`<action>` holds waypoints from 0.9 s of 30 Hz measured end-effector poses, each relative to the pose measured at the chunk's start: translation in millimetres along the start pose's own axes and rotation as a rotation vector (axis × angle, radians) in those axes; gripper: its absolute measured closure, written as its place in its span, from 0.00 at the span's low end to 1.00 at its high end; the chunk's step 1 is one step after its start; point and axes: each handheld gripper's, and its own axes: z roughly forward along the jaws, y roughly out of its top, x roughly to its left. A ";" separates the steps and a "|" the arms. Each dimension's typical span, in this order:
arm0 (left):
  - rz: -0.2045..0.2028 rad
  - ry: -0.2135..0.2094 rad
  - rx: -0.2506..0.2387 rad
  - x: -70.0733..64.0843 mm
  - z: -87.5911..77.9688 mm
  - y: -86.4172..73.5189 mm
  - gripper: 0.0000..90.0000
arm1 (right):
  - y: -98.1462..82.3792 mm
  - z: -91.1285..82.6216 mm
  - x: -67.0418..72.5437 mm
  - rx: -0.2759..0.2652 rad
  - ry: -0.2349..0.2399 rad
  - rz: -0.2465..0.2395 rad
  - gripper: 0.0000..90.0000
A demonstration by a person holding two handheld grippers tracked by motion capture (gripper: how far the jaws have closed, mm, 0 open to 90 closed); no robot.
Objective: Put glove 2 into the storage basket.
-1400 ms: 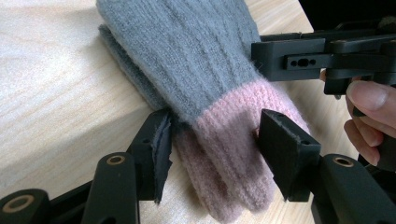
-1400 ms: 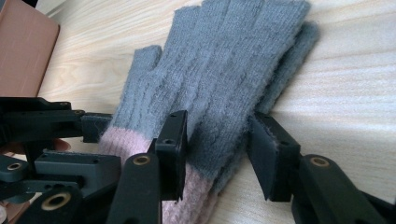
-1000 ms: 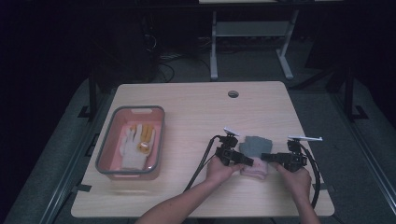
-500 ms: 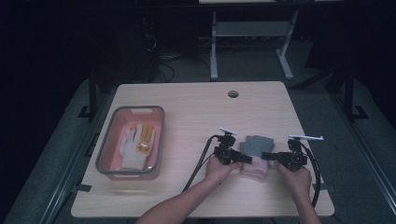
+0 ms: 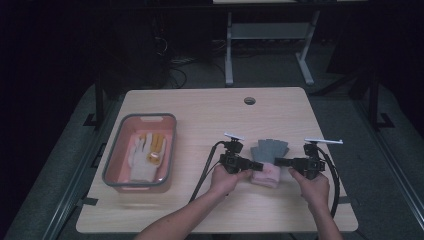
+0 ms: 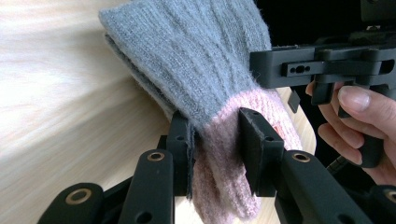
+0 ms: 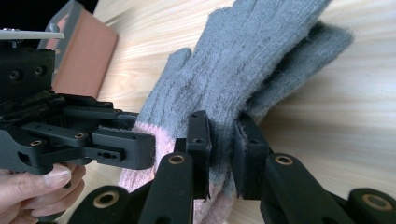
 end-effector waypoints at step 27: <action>0.010 0.029 -0.118 10.0 -95.4 -1.6 0.75 | 33.3 31.1 76.0 0.025 0.143 -0.094 0.87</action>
